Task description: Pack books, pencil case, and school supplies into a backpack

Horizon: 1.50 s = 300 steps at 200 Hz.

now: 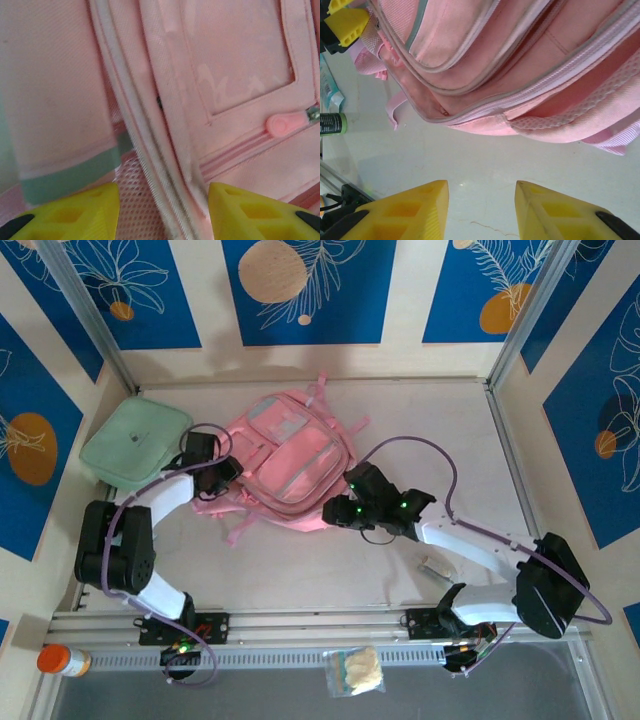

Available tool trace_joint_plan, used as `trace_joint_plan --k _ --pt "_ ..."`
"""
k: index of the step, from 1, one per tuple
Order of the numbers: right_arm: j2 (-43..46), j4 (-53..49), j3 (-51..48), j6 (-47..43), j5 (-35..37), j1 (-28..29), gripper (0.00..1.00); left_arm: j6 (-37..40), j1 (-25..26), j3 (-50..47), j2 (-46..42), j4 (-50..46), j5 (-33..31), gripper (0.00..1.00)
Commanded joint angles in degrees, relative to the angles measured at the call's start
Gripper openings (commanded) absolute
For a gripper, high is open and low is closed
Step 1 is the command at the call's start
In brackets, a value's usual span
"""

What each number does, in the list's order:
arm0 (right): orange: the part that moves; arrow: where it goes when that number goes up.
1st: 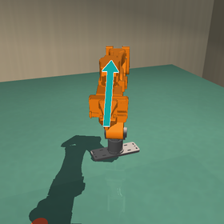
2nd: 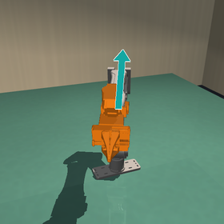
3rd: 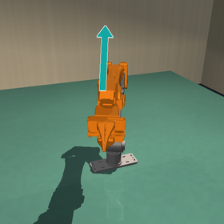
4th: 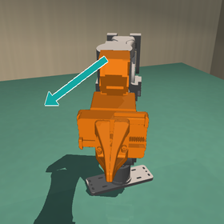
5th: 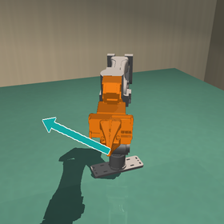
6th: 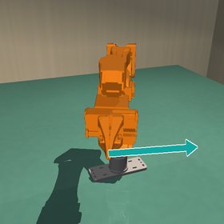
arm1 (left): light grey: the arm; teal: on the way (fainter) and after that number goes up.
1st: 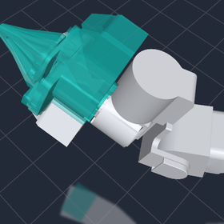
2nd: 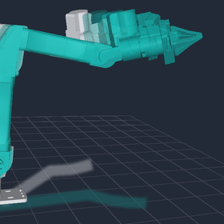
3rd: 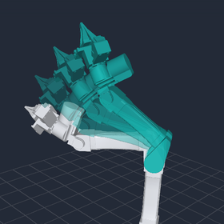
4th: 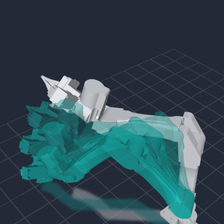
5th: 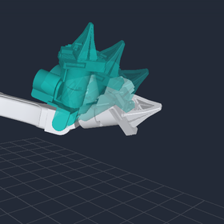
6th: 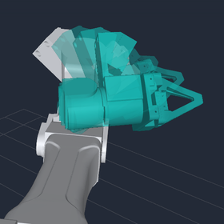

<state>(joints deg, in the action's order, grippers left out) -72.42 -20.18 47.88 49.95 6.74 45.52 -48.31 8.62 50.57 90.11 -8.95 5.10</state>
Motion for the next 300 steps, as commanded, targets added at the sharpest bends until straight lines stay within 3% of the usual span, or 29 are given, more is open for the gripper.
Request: trace_joint_plan --k 1,34,60,88,132,153,201,241,257,300 --pt "1.8 0.6 -0.9 0.5 1.2 -0.9 0.40 -2.7 -0.5 2.2 2.3 3.5 2.2 0.48" --pt "1.8 2.4 -2.3 0.9 -0.2 -2.2 0.40 -5.7 -0.1 1.4 5.1 7.1 5.0 0.54" --pt "1.4 3.0 -2.7 0.7 -0.6 -2.7 0.40 -7.3 0.8 -0.4 5.0 9.1 1.4 0.53" --pt "0.3 3.2 -2.2 0.1 -1.6 -3.3 0.40 -9.8 1.2 0.5 6.8 11.4 1.8 0.32" --pt "0.2 2.8 -1.2 -0.6 -2.1 -4.1 0.40 -11.7 3.2 0.6 6.1 11.7 -0.4 0.14" --pt "-0.4 2.0 -0.4 -2.0 -2.1 -4.7 0.40 -13.1 3.6 0.1 4.7 11.8 -0.1 0.00" --pt "-4.7 -2.7 6.5 -7.8 -1.7 -4.1 0.44 -18.0 6.4 -2.9 -3.5 10.4 -0.5 0.00" --pt "-12.7 -4.4 16.2 -9.3 0.6 1.0 0.51 -25.5 9.1 -9.3 -10.5 15.6 -0.5 0.00" --pt "-16.8 -3.8 20.4 -9.8 4.0 4.4 0.52 -26.6 10.1 -8.9 -12.4 13.0 -1.4 0.00" --pt "-26.5 -2.5 29.0 -9.4 8.4 9.6 0.47 -29.9 12.3 -9.2 -14.9 13.1 -1.1 0.00"
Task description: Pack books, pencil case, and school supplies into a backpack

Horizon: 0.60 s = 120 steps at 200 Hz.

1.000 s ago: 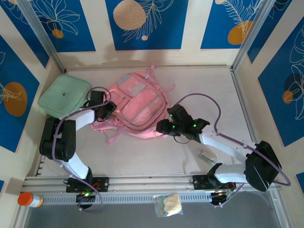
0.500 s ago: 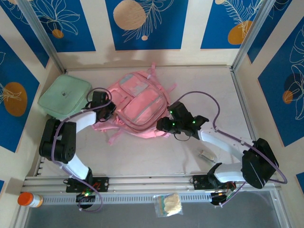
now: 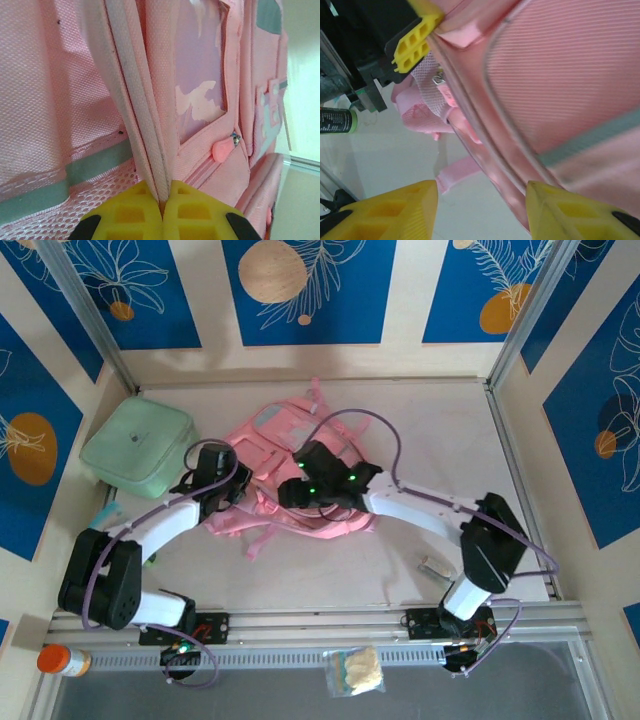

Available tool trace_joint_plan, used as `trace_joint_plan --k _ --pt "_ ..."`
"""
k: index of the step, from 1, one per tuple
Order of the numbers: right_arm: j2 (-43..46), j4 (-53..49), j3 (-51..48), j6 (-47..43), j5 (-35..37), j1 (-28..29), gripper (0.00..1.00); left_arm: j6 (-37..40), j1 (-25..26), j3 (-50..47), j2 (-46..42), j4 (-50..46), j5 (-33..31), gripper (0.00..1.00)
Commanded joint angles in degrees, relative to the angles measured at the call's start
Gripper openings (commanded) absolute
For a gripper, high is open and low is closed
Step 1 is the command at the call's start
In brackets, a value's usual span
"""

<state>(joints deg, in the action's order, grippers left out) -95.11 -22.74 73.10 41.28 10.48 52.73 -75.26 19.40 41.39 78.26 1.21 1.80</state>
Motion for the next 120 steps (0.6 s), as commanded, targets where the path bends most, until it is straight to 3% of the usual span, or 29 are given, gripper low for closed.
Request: trace_joint_plan --k 1,81,120 --pt "-4.0 0.1 3.8 -0.7 4.8 2.5 0.46 -3.0 1.6 -0.1 -3.1 3.0 2.2 0.00" --pt "-14.2 3.2 11.1 5.2 8.5 5.9 0.39 -8.0 2.9 -2.3 -3.9 7.1 3.3 0.00" --pt "-15.6 4.6 10.9 6.8 10.0 4.1 0.39 -10.0 3.5 -3.6 -4.6 8.2 4.2 0.00"
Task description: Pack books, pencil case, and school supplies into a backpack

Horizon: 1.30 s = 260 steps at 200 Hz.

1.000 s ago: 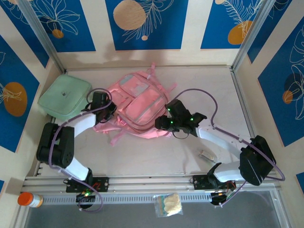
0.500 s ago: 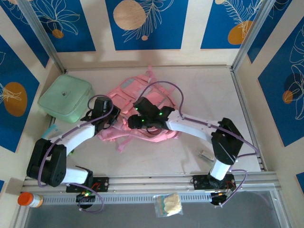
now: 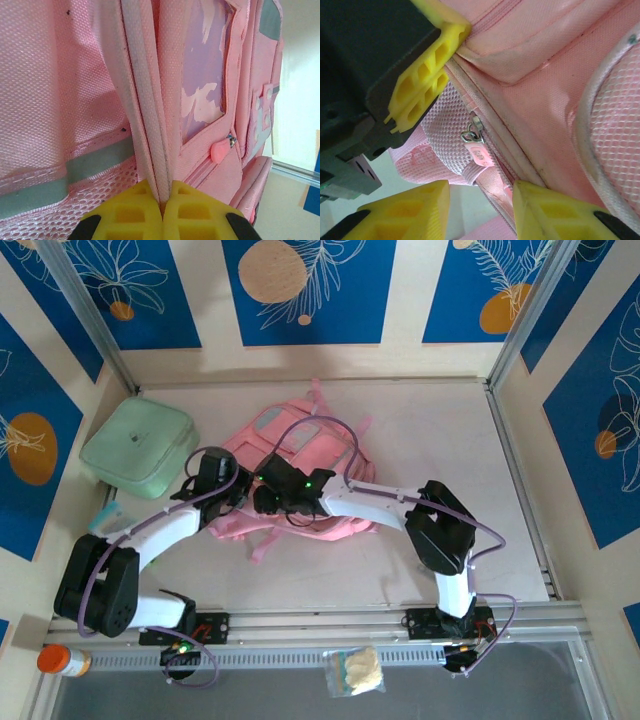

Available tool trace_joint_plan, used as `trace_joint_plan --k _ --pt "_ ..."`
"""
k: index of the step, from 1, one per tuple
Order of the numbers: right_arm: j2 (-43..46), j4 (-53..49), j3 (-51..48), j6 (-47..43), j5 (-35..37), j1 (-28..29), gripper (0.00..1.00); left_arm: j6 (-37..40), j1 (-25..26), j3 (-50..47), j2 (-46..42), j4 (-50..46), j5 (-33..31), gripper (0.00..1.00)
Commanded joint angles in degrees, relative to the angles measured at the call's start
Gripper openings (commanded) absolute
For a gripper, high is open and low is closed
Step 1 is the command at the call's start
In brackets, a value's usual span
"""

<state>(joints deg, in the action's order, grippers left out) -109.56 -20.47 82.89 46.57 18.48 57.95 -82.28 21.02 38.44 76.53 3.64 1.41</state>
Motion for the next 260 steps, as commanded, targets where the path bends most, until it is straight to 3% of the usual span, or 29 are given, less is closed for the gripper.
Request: trace_joint_plan --k 1,29,117,174,233,260 --pt "-1.2 2.5 1.0 1.4 2.0 -1.2 0.39 -3.2 1.9 -0.7 -2.8 5.8 4.6 0.00" --pt "-2.2 0.8 2.5 0.8 5.0 -1.8 0.39 -4.9 2.2 -1.7 -3.7 7.6 6.1 0.00" --pt "-6.1 2.6 6.6 -5.3 -0.3 -5.1 0.42 -8.8 2.9 -6.8 -11.6 5.7 6.5 0.00" --pt "-4.0 -7.3 8.0 -13.8 2.0 -6.5 0.33 -7.4 2.9 -7.8 -14.1 2.9 4.1 0.00" --pt "3.0 -15.3 2.3 -13.4 4.4 -4.3 0.24 -5.4 2.9 -7.0 -13.5 0.2 1.9 0.00" --pt "3.3 -13.6 2.2 -14.9 1.3 -3.6 0.21 -6.0 2.9 -8.1 -13.4 1.8 1.3 0.00"
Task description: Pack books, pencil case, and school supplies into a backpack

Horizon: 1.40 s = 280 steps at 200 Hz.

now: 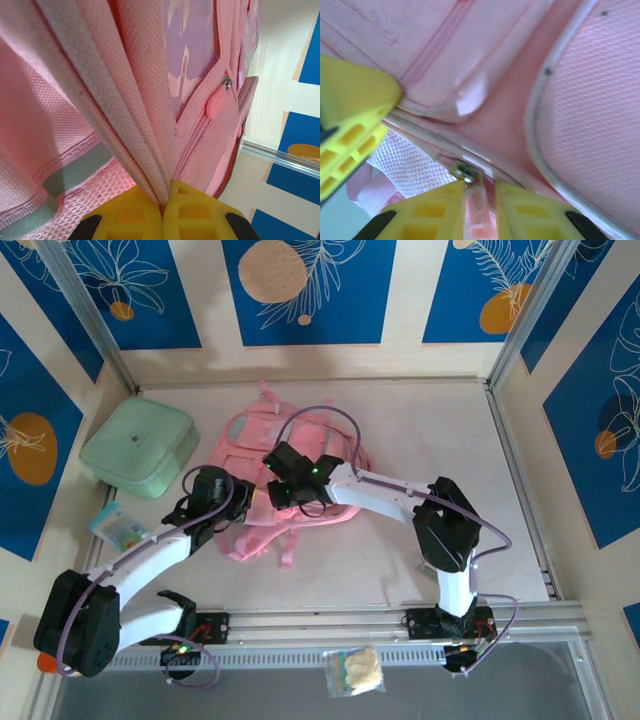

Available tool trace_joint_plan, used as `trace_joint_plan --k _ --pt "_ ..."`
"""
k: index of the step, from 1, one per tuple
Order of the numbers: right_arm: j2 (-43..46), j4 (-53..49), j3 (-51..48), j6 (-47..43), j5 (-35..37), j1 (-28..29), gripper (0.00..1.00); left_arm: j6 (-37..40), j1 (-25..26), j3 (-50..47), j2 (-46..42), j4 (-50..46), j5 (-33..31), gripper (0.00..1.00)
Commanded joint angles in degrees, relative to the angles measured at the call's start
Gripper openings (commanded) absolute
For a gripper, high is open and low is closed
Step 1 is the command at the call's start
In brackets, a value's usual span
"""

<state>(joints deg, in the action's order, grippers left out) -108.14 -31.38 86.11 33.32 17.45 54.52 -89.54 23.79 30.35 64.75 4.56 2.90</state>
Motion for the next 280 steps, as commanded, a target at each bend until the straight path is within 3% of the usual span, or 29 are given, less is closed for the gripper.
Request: trace_joint_plan --k 1,42,106,149,212,256,280 --pt "1.8 -2.7 -1.0 -1.6 2.3 -0.1 0.21 1.2 0.1 0.0 -1.6 0.9 -0.2 0.00" --pt "-2.4 -2.7 2.8 -1.0 -0.6 -0.2 0.21 1.7 0.2 0.4 -1.2 0.5 -0.3 0.00" --pt "-6.0 -1.8 5.7 -1.4 -3.4 -0.2 0.31 1.6 0.1 0.4 0.5 2.3 0.6 0.00" --pt "-5.5 -4.7 4.9 -1.8 -0.1 1.5 0.20 1.7 0.0 0.3 0.5 2.5 -0.1 0.00" --pt "-0.4 -8.5 -3.2 0.2 2.2 1.4 0.13 3.6 -1.9 2.4 1.7 2.2 0.7 0.00" --pt "4.4 -7.0 -7.5 -1.1 -1.8 0.7 0.13 3.7 -3.1 2.6 3.1 3.4 2.2 0.00" --pt "4.3 -10.4 -7.3 -0.8 1.1 0.2 0.13 4.5 -4.2 3.1 3.0 2.8 3.0 0.00"
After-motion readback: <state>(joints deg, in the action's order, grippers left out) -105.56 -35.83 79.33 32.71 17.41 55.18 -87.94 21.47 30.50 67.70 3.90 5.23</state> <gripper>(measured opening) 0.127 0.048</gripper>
